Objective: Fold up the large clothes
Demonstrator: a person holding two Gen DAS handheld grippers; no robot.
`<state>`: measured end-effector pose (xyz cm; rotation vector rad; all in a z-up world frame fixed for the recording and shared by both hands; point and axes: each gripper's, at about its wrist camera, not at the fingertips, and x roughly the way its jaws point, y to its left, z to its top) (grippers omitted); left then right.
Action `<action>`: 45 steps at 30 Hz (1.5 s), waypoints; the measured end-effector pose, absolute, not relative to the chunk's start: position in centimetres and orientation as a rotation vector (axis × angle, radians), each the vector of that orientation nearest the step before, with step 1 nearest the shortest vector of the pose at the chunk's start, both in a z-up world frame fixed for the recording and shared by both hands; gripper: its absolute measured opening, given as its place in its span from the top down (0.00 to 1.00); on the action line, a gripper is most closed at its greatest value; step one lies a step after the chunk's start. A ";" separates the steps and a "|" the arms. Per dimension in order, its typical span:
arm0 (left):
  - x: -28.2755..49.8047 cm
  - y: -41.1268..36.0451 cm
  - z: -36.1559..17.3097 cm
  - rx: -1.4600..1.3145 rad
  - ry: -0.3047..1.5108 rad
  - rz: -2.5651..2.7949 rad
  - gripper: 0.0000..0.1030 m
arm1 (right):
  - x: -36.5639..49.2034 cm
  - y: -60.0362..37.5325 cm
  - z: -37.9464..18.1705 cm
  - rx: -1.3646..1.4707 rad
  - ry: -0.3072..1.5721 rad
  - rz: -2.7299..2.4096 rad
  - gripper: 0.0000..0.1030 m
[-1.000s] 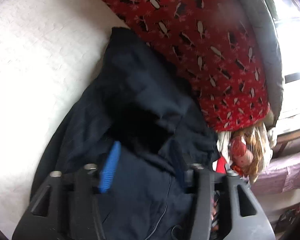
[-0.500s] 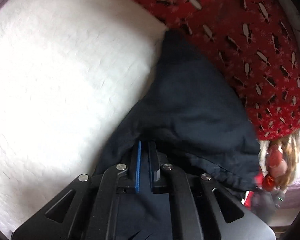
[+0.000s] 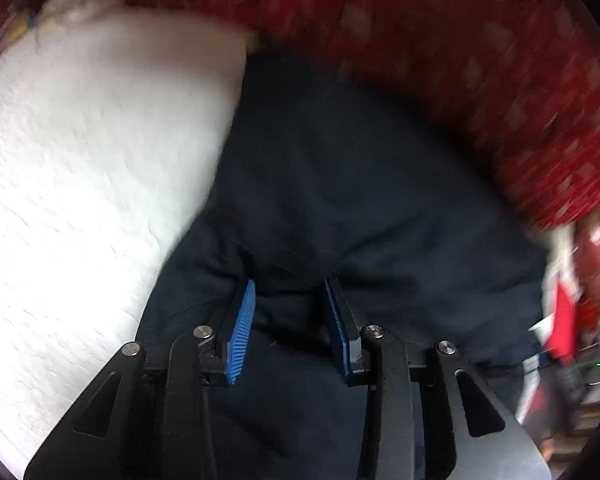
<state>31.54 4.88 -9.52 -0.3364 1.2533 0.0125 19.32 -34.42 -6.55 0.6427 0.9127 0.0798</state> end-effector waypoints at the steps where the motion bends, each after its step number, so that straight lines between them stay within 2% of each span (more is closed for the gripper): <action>1: 31.2 4.9 -9.0 -0.333 1.237 0.009 0.68 | 19.2 -34.3 -6.1 0.620 0.900 0.074 0.76; 5: 29.0 5.5 -7.8 -0.350 1.296 -0.059 0.69 | 18.0 -34.6 -3.7 0.618 0.921 0.071 0.67; 7: 26.8 5.7 -8.1 -0.318 1.345 -0.068 0.69 | 17.3 -34.6 -3.1 0.603 0.981 0.065 0.50; 12: 20.4 5.3 -9.2 -0.299 1.447 -0.142 0.69 | 11.8 -33.7 -4.7 0.637 1.187 0.081 0.49; 15: 16.5 5.3 -8.9 -0.293 1.475 -0.188 0.69 | 7.1 -32.8 -5.5 0.647 1.250 0.104 0.49; 23: 8.4 9.3 -9.2 -0.355 1.506 -0.206 0.68 | -3.8 -32.3 -5.3 0.560 1.248 0.079 0.49; 26: 7.1 11.0 -9.7 -0.416 1.498 -0.210 0.63 | -6.1 -33.8 -4.6 0.513 1.204 0.036 0.37; 27: 6.8 11.6 -9.9 -0.432 1.498 -0.214 0.60 | -6.1 -33.8 -4.6 0.503 1.197 0.017 0.34; 34: 4.7 11.1 -11.6 -0.421 1.485 -0.266 0.43 | -6.0 -33.6 -7.0 0.600 1.249 0.202 0.33; 40: 3.6 13.0 -11.1 -0.474 1.467 -0.263 0.42 | -5.8 -30.3 -7.5 0.483 1.289 0.354 0.33; 45: 3.3 11.3 -12.2 -0.379 1.504 -0.279 0.41 | -4.0 -29.7 -8.3 0.500 1.289 0.369 0.33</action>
